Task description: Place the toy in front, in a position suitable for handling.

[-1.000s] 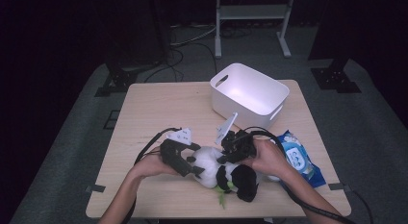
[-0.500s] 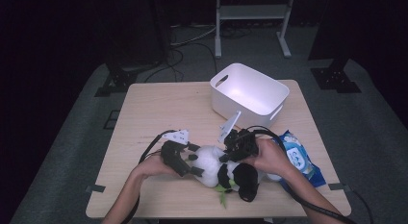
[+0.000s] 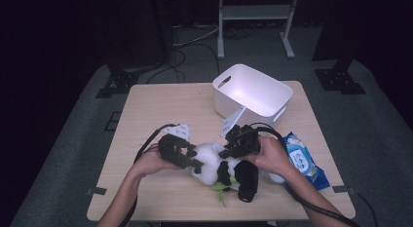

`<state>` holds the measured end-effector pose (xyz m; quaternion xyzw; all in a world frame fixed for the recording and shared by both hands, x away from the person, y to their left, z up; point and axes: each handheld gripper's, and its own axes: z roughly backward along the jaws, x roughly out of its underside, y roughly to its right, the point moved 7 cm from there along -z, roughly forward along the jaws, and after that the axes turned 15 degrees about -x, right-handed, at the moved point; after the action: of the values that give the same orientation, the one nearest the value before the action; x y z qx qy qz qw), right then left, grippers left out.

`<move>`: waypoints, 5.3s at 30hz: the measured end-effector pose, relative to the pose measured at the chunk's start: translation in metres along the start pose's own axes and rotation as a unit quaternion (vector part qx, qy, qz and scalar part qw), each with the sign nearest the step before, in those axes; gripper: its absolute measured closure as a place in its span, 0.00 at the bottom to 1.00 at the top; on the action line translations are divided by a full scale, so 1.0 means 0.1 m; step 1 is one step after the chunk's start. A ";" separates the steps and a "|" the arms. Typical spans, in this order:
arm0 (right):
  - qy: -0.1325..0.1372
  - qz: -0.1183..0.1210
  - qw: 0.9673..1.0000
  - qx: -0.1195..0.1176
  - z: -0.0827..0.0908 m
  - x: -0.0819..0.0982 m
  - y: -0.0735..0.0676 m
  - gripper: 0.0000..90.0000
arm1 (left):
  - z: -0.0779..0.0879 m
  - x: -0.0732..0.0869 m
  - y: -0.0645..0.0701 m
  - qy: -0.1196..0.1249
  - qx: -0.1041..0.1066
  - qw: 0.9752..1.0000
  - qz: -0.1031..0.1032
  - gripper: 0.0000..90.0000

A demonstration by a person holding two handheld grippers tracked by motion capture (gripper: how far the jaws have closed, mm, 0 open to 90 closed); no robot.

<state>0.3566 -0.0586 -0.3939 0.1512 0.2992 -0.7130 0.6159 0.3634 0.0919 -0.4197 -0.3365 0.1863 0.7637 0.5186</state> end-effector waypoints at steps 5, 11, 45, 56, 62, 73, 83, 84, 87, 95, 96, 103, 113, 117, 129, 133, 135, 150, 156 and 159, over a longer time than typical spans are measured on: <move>0.020 0.014 0.999 0.024 0.10 -0.18 -0.04 0.91 | 0.29 -0.17 -0.03 -0.035 -0.055 0.997 -0.029 0.46; 0.017 0.018 0.999 0.036 0.15 -0.16 -0.09 0.92 | 0.35 -0.29 0.03 -0.053 -0.072 0.995 -0.051 0.45; 0.044 -0.045 0.998 0.006 0.36 0.61 -0.07 0.93 | 0.06 -0.65 0.23 0.056 -0.009 0.998 -0.027 0.24; 0.050 -0.051 0.997 0.008 0.42 0.73 -0.04 0.93 | -0.11 -0.55 0.14 0.079 0.006 0.997 0.016 0.12; 0.052 -0.055 0.997 0.011 0.45 0.72 -0.03 0.93 | -0.07 -0.58 0.11 0.104 0.002 0.994 0.022 0.40; 0.084 -0.034 0.996 -0.005 0.33 0.53 -0.03 0.93 | 0.32 -0.72 0.15 0.069 -0.051 0.996 -0.023 0.47; 0.092 -0.034 0.995 0.003 0.42 0.48 0.00 0.92 | 0.32 -0.67 0.15 0.085 -0.048 0.995 -0.001 0.47; 0.096 -0.032 0.995 0.005 0.46 0.47 -0.01 0.92 | 0.31 -0.68 0.16 0.085 -0.048 0.995 -0.002 0.46; 0.101 -0.021 0.995 0.016 0.60 0.36 -0.05 0.92 | 0.30 -0.72 0.20 0.083 -0.049 0.995 -0.009 0.45; 0.126 0.035 0.991 0.019 0.86 -0.18 -0.26 0.92 | 0.20 -0.85 0.36 0.091 -0.036 0.995 -0.035 0.44; 0.119 0.039 0.992 0.016 0.84 -0.23 -0.28 0.92 | 0.19 -0.87 0.38 0.091 -0.034 0.995 -0.035 0.44; 0.083 0.034 0.996 0.001 0.64 -0.23 -0.27 0.93 | 0.21 -0.87 0.38 0.096 -0.026 0.995 -0.027 0.35; 0.068 0.016 0.998 -0.001 0.73 -0.01 -0.28 0.93 | 0.02 -0.74 0.36 0.074 0.000 0.997 0.011 0.14; 0.066 0.020 0.998 0.005 0.78 -0.06 -0.30 0.92 | 0.01 -0.75 0.37 0.079 0.005 0.997 0.009 0.17; 0.088 0.023 0.996 -0.021 0.67 -0.18 -0.29 0.92 | 0.05 -0.76 0.37 0.075 0.001 0.997 0.004 0.09; 0.089 0.030 0.995 -0.019 0.63 -0.20 -0.29 0.92 | -0.01 -0.80 0.40 0.073 -0.005 0.997 -0.007 0.06; 0.082 0.031 0.996 -0.010 0.64 -0.21 -0.30 0.92 | -0.01 -0.79 0.39 0.075 -0.004 0.997 0.000 0.10; 0.110 -0.036 0.993 0.027 0.96 0.30 -0.14 0.90 | 0.05 -0.69 0.31 0.075 -0.005 0.997 0.020 0.19; 0.101 -0.107 0.988 0.044 0.91 0.88 0.11 0.90 | 0.07 -0.65 0.29 0.080 -0.006 0.996 0.026 0.19; 0.097 -0.135 0.985 0.050 0.87 1.15 0.24 0.90 | 0.08 -0.63 0.27 0.083 -0.005 0.996 0.034 0.19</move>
<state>0.3702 -0.2036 -0.3995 0.2083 0.3388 -0.7859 0.4734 0.3507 0.0444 -0.3712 -0.3948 0.2356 0.7513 0.4735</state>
